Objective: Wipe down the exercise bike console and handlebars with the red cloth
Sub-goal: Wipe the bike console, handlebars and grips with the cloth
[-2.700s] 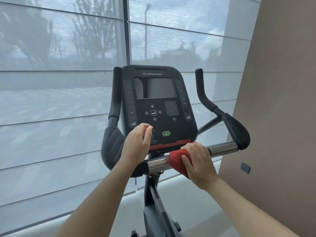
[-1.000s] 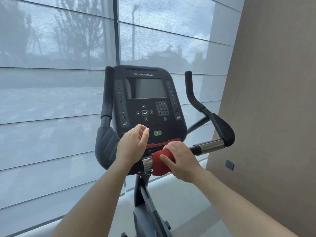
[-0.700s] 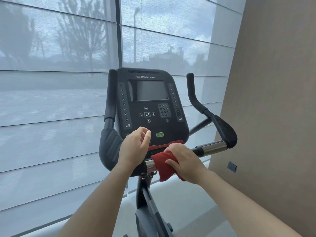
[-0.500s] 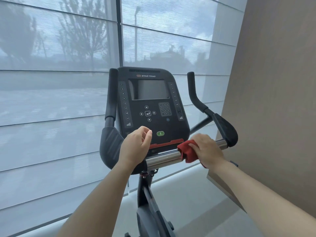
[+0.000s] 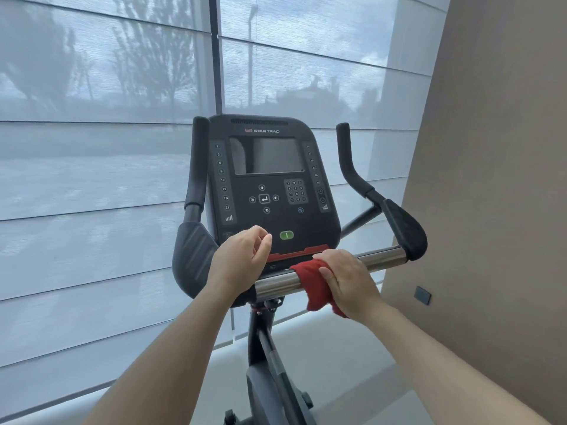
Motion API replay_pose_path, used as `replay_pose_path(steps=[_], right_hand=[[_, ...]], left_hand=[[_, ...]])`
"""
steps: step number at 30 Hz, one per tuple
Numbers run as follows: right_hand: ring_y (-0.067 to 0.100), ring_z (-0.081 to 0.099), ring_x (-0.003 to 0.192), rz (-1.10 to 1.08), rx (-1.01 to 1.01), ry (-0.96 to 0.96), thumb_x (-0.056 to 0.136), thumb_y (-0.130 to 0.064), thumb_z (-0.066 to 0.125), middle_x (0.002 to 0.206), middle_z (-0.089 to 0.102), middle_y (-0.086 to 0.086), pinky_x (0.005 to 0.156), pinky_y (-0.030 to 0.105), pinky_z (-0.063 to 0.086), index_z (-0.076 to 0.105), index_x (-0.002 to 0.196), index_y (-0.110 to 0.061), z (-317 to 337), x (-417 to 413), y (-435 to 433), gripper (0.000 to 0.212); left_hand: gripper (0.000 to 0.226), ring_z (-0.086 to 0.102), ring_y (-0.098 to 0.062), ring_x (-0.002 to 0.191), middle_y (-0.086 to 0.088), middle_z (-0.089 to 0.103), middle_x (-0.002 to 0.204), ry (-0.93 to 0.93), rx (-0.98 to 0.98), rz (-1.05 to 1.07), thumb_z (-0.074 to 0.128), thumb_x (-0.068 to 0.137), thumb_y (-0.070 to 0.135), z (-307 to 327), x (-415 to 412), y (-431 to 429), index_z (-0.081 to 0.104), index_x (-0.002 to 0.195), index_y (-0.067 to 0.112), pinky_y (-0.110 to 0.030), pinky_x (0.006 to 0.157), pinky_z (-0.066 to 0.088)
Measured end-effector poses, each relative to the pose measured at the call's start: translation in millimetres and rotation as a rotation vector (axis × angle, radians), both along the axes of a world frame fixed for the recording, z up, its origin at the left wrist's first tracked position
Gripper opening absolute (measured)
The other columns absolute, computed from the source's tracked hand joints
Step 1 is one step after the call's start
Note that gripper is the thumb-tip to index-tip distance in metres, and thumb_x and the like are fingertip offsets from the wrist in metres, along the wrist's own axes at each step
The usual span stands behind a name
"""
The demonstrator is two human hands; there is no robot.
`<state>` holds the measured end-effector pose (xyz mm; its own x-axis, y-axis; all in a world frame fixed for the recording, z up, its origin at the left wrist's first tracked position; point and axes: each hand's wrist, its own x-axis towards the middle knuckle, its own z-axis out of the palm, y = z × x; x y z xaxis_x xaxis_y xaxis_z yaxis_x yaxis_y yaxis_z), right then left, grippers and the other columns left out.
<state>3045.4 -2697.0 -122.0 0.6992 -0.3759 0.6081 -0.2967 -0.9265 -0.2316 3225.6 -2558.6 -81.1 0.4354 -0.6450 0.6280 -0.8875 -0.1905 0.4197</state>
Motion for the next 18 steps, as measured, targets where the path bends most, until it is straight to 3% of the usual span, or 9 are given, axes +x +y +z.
replay_pose_path(steps=[5, 10, 14, 18], right_hand=[[0.021, 0.053, 0.081, -0.175, 0.137, -0.106, 0.096, -0.025, 0.031, 0.082, 0.062, 0.001, 0.082, 0.040, 0.044, 0.060, 0.082, -0.015, 6, 29, 14, 0.034], [0.019, 0.056, 0.091, -0.002, 0.017, -0.069, 0.097, -0.028, 0.034, 0.095, 0.065, -0.001, 0.087, 0.034, 0.043, 0.063, 0.099, -0.016, 3, 15, 12, 0.031], [0.021, 0.053, 0.086, -0.172, -0.062, 0.063, 0.100, -0.028, 0.034, 0.090, 0.060, 0.000, 0.084, 0.041, 0.044, 0.059, 0.096, -0.016, 10, -10, -30, 0.029], [0.024, 0.052, 0.080, -0.343, 0.087, -0.117, 0.098, -0.017, 0.038, 0.081, 0.051, 0.000, 0.080, 0.044, 0.047, 0.054, 0.083, -0.012, 9, -20, -52, 0.022]], left_hand=[[0.024, 0.055, -0.012, 0.071, 0.010, 0.059, 0.076, -0.003, -0.003, -0.006, 0.038, 0.094, 0.037, 0, -1, 0, 0.058, 0.092, 0.024, -0.030, 0.060, 0.045], [0.027, 0.054, -0.013, 0.071, 0.009, 0.057, 0.072, -0.074, 0.065, -0.023, 0.037, 0.095, 0.037, -1, -2, 0, 0.058, 0.088, 0.022, -0.031, 0.059, 0.045], [0.029, 0.054, -0.015, 0.071, 0.007, 0.057, 0.071, -0.096, 0.062, -0.022, 0.036, 0.095, 0.036, -2, -1, 1, 0.057, 0.085, 0.019, -0.033, 0.060, 0.046], [0.029, 0.054, -0.013, 0.071, 0.009, 0.058, 0.074, -0.143, 0.082, -0.019, 0.035, 0.095, 0.036, -3, -4, -2, 0.058, 0.088, 0.020, -0.030, 0.058, 0.045]])
